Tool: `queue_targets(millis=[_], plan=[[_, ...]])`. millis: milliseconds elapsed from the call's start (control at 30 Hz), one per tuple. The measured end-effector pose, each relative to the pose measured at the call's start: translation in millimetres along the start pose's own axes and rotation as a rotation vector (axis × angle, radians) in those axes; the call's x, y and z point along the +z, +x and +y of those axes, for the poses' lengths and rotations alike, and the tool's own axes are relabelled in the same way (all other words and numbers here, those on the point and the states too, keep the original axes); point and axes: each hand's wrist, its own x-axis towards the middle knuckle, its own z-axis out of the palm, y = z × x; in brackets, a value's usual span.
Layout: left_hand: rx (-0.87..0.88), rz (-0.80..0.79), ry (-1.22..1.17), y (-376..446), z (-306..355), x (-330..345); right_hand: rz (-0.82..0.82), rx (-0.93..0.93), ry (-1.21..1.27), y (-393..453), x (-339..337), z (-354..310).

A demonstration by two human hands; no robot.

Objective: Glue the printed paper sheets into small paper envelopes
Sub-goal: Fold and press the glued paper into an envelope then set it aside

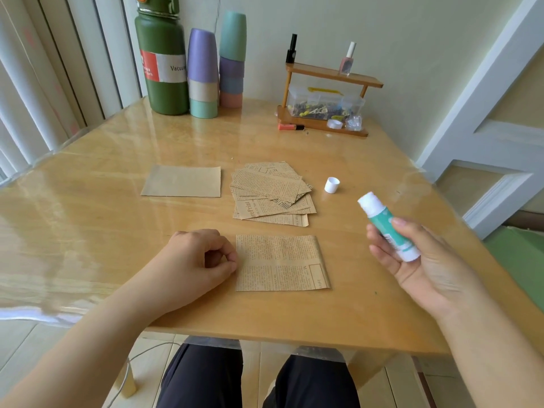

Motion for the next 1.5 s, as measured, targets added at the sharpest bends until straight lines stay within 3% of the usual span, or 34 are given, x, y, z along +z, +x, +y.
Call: queue_targets(millis=[100, 200, 433, 533, 800, 1133, 1500], plan=[[-0.09, -0.013, -0.129, 6.5, 3.0, -10.2, -0.103, -0.018, -0.018, 15.1, 2.4, 1.1], [-0.086, 0.029, -0.078, 28.7, 8.4, -26.5, -0.119, -0.087, -0.119, 37.6, 7.3, 0.4], [-0.005, 0.053, 0.418, 92.9, 19.7, -30.1, 0.006, -0.246, -0.472, 87.1, 4.6, 8.4], [-0.03, -0.021, 0.463, 120.2, 3.2, -18.5, 0.058, -0.248, -0.53, 97.2, 1.4, 13.0], [-0.129, -0.176, 0.321, 184.4, -30.5, -13.5, 0.085, -0.275, -0.62, 100.1, -2.2, 22.0], [-0.141, -0.536, 0.532, 225.9, -13.7, -23.2, 0.082, -0.326, -0.598, 102.7, -10.2, 26.1], [-0.206, -0.58, 0.529, 230.4, -15.9, -20.1, 0.091, -0.346, -0.692, 96.3, -16.0, 27.0]])
